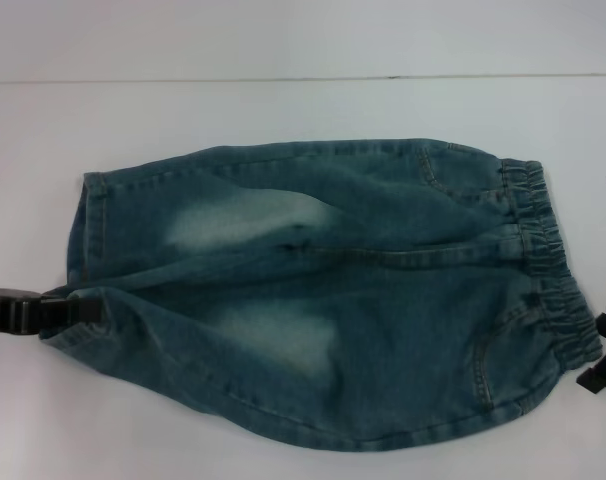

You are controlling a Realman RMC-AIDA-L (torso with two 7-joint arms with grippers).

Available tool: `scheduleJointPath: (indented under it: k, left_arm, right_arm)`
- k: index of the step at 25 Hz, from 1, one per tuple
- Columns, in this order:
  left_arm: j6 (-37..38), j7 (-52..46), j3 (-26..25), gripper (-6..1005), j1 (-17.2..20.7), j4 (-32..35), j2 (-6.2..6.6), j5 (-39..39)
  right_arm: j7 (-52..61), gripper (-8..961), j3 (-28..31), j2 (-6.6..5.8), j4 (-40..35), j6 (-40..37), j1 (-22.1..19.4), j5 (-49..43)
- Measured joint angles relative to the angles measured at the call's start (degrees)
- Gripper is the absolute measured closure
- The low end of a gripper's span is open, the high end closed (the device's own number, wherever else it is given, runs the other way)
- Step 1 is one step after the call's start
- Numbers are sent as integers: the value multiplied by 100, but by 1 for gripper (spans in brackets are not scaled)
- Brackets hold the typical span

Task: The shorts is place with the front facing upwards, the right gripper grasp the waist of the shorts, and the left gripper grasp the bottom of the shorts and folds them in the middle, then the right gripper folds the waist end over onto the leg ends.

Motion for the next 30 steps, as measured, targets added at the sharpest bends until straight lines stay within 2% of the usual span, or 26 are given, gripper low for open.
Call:
scheduleJointPath:
  k: [15,20,26,29,30]
  left_arm:
    - [-8,20,-1,997,-6,-60,-7,-3]
    - [86,91,-36,997,-49,-160,12,-36]
    - [50,65,-52,997,-61,-164,33,-66]
    - [25,43,-53,997,-100,-201,41,-73]
    - [18,36,-56,997,-114,-228,46,-75]
  right_arm:
    - [-28,121,20,7,-77,-143,-40,444]
    - [109,240,102,-46,-66,-184,-40,527]
    - [94,480,165,-70,-49,-166,-83,564]
    - [102,725,278,-57,-64,-165,-90,568]
    - [107,744,317,-37,-83,-180,-95,571]
